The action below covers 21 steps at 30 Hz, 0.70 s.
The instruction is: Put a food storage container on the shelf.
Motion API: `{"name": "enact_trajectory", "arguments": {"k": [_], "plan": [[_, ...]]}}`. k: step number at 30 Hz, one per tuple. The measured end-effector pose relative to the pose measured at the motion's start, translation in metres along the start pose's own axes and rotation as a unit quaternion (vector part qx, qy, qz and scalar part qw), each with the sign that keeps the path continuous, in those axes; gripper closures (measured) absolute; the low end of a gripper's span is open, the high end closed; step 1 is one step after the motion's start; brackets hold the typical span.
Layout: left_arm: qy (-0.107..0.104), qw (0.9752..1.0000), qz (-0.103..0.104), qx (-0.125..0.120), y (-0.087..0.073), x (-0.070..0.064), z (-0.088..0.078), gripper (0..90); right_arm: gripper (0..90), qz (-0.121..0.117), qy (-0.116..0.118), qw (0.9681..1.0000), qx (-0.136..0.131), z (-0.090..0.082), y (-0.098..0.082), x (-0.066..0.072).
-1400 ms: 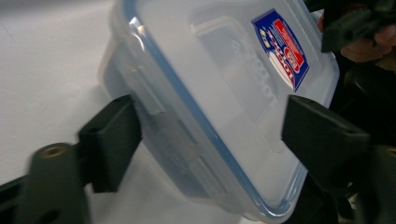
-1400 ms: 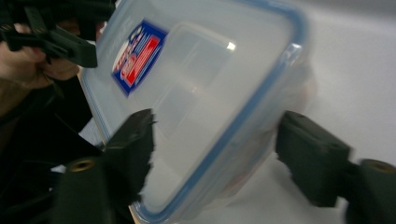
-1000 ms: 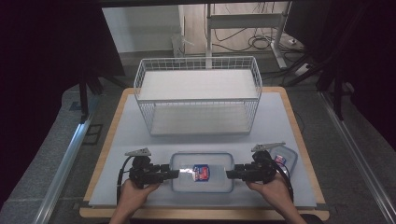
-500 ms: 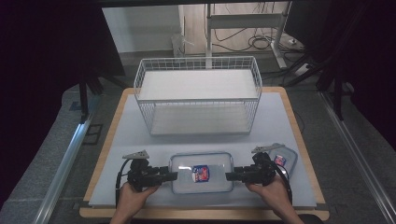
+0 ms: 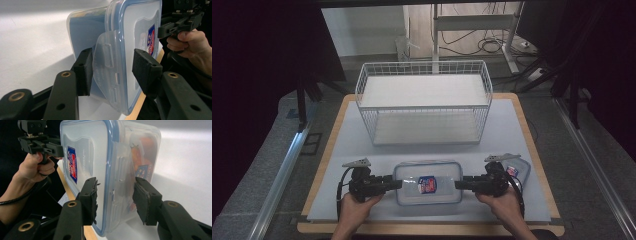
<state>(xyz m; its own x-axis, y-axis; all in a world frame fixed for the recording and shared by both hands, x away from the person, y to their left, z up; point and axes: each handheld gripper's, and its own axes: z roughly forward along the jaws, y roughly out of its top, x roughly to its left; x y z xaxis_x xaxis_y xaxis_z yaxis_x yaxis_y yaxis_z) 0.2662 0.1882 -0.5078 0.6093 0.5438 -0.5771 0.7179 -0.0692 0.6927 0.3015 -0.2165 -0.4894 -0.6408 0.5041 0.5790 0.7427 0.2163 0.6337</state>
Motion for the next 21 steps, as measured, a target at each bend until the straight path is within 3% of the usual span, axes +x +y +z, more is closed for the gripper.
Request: {"name": "enact_trajectory", "arguments": {"k": [13, 21], "plan": [[0.007, 0.9995, 0.027, -0.011, 0.023, -0.01, -0.012, 52.1, 56.1, -0.026, 0.004, 0.9992, -0.031, -0.01, 0.017, 0.011], [0.016, 0.9985, 0.051, -0.015, 0.048, -0.02, -0.022, 52.0, 56.0, -0.051, 0.001, 0.9974, -0.051, -0.018, 0.035, 0.021]]}}
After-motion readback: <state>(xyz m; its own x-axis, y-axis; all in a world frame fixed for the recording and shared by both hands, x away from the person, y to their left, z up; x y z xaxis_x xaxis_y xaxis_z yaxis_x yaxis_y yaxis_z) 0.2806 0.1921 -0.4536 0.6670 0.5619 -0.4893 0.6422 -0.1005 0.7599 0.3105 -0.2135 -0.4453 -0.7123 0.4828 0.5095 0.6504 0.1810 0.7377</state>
